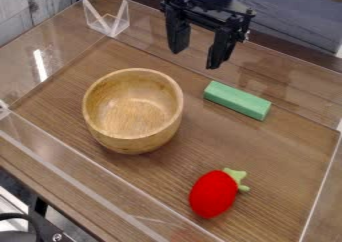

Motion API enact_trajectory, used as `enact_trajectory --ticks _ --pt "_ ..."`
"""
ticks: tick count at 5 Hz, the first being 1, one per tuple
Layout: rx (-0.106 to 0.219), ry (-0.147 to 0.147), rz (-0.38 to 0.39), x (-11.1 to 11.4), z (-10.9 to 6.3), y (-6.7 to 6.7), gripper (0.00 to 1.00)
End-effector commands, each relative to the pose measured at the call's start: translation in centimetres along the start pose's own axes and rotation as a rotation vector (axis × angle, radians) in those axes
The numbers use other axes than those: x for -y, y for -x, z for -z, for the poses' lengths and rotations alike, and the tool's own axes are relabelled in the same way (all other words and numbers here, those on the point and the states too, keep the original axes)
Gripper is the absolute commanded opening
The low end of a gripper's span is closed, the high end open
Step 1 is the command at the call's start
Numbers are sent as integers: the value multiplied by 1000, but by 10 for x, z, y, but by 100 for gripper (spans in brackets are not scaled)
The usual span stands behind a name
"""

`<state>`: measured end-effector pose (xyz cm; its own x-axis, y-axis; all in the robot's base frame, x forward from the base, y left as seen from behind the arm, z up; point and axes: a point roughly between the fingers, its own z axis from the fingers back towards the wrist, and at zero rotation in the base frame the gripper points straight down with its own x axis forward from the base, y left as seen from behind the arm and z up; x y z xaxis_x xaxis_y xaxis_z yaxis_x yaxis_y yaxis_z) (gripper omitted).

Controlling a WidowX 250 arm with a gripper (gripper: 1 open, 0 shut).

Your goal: Move the red object to the left

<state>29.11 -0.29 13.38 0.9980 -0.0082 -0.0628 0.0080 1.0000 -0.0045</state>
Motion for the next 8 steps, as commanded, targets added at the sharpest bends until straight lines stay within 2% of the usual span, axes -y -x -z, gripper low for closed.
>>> enact_trajectory --ticks 1,2,3,4,5,6,7,8 --pt "-26 5 113 1 15 2 100" --pt "-48 9 235 14 34 32 100" --pt "-52 6 358 35 48 59 100" --pt "-46 1 389 51 49 66 100" --pt "-23 -7 401 58 43 69 100" --pt "-8 -14 444 65 63 79 100" --pt "14 -22 455 74 91 85 100" --pt "31 -21 457 79 103 75 100"
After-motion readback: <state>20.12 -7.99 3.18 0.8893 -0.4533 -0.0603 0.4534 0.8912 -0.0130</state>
